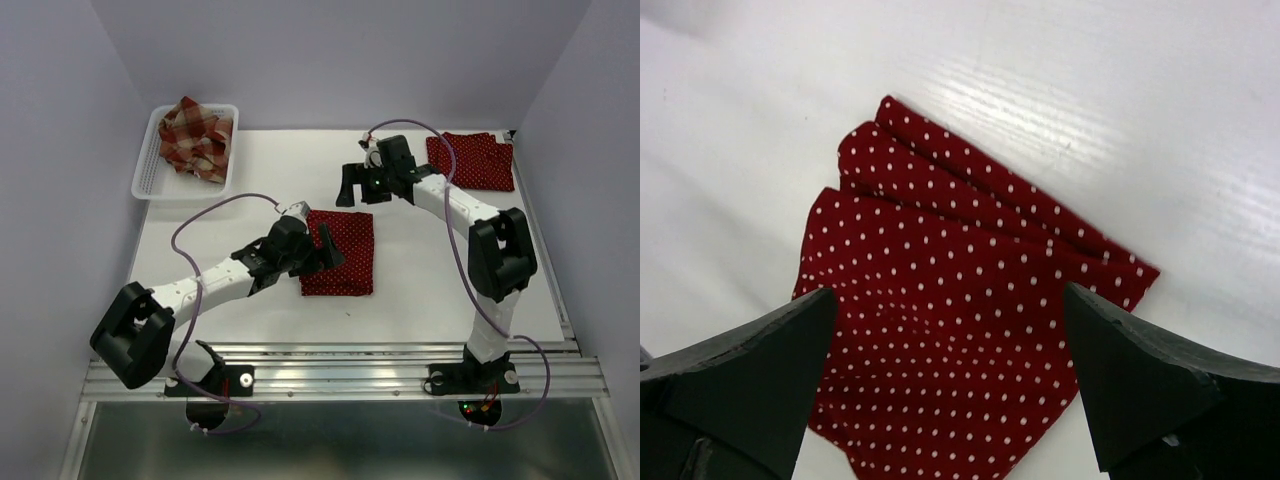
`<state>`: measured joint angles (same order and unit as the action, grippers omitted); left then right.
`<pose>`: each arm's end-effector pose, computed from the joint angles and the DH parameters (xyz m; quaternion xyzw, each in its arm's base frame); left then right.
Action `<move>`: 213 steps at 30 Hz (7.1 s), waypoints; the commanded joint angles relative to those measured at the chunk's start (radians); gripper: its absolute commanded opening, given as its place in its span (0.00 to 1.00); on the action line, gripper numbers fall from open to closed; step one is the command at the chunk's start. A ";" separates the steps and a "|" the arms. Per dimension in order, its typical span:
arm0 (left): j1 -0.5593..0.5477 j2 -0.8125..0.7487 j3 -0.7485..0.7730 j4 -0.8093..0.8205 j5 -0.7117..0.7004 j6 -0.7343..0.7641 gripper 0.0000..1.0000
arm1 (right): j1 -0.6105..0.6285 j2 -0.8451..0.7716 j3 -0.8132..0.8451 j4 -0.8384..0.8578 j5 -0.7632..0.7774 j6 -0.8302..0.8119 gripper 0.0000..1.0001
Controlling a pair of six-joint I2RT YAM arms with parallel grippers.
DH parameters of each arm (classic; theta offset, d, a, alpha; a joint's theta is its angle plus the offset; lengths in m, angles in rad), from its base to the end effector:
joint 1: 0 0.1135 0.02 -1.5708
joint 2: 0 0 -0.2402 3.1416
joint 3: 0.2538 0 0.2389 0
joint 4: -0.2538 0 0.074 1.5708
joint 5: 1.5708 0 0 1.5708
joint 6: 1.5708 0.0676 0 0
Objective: Fold and stack the skirts
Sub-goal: Fold the skirt, then neatly place the folded skirt to the corner
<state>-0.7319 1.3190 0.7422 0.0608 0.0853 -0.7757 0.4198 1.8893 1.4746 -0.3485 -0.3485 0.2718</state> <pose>0.2265 -0.2112 0.2006 0.0026 0.8636 -0.3710 0.3414 0.3836 0.1965 0.2083 -0.1349 0.8981 0.2811 0.3100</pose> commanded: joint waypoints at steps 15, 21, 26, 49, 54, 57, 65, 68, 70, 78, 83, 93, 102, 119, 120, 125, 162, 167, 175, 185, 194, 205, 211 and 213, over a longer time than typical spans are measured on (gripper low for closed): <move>0.003 0.146 -0.003 -0.013 -0.074 -0.016 0.99 | -0.001 0.132 0.188 -0.061 -0.047 -0.203 1.00; 0.003 0.089 0.106 -0.059 -0.106 0.039 0.99 | -0.001 0.174 0.236 -0.092 -0.101 -0.259 1.00; 0.003 -0.033 0.203 -0.189 -0.189 0.087 0.99 | -0.001 0.243 0.299 -0.142 -0.090 -0.325 1.00; 0.198 -0.277 0.031 -0.314 -0.246 0.069 0.99 | 0.161 0.343 0.320 -0.125 0.272 -0.681 0.98; 0.203 -0.277 0.028 -0.316 -0.245 0.070 0.99 | 0.162 0.369 0.306 -0.122 0.235 -0.669 0.76; 0.203 -0.271 0.028 -0.309 -0.237 0.072 0.99 | 0.162 0.378 0.305 -0.124 0.247 -0.654 0.47; 0.207 -0.253 0.043 -0.311 -0.239 0.079 0.99 | 0.105 0.366 0.270 -0.118 0.373 -0.484 0.19; 0.212 -0.244 0.045 -0.308 -0.243 0.079 0.99 | 0.077 0.312 0.190 -0.109 0.491 -0.315 0.15; 0.213 -0.228 0.051 -0.305 -0.243 0.087 0.99 | 0.050 0.275 0.112 -0.103 0.554 -0.160 0.15; 0.226 -0.144 0.092 -0.257 -0.181 0.147 0.99 | -0.021 -0.039 -0.344 -0.084 0.652 0.487 0.22; 0.232 -0.103 0.106 -0.237 -0.133 0.171 0.99 | -0.021 -0.284 -0.632 0.060 0.511 0.653 0.31; 0.232 -0.064 0.100 -0.141 -0.006 0.199 0.99 | -0.021 -0.506 -0.593 -0.009 0.505 0.560 0.78; 0.224 0.111 0.236 -0.069 0.111 0.268 0.99 | -0.021 -0.487 -0.485 0.009 0.395 0.313 1.00; 0.219 0.240 0.309 -0.059 0.096 0.309 0.99 | -0.021 -0.174 -0.353 0.126 0.344 0.303 1.00; 0.218 0.240 0.303 -0.059 0.087 0.309 0.99 | -0.021 -0.164 -0.346 0.126 0.358 0.296 1.00; 0.220 0.232 0.287 -0.096 0.065 0.311 0.99 | -0.030 -0.144 -0.295 0.103 0.376 0.231 1.00; 0.220 0.117 0.197 -0.128 -0.002 0.288 0.99 | -0.070 -0.243 -0.566 0.009 0.398 0.216 0.67; 0.221 0.108 0.197 -0.134 -0.025 0.280 0.99 | -0.070 -0.214 -0.528 0.037 0.376 0.159 0.27; 0.226 0.109 0.216 -0.151 -0.073 0.276 0.99 | -0.070 -0.150 -0.335 0.037 0.511 -0.024 0.01; 0.279 0.129 0.258 -0.185 -0.119 0.282 0.99 | -0.079 0.022 0.036 0.017 0.792 -0.241 0.01; 0.328 0.183 0.296 -0.208 -0.125 0.289 0.99 | -0.183 0.226 0.407 -0.044 0.873 -0.220 0.01; 0.345 0.286 0.358 -0.210 -0.102 0.285 0.99 | -0.256 0.376 0.716 -0.150 0.876 -0.200 0.01; 0.348 0.321 0.381 -0.199 -0.090 0.277 0.99 | -0.266 0.369 0.776 -0.176 0.898 -0.192 0.01; 0.348 0.330 0.385 -0.199 -0.090 0.277 0.99 | -0.276 0.367 0.803 -0.176 0.910 -0.203 0.01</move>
<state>-0.3904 1.6512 1.0763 -0.1474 -0.0078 -0.5018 0.1509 2.2803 2.1941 -0.5400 0.5106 0.0669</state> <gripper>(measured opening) 0.986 0.097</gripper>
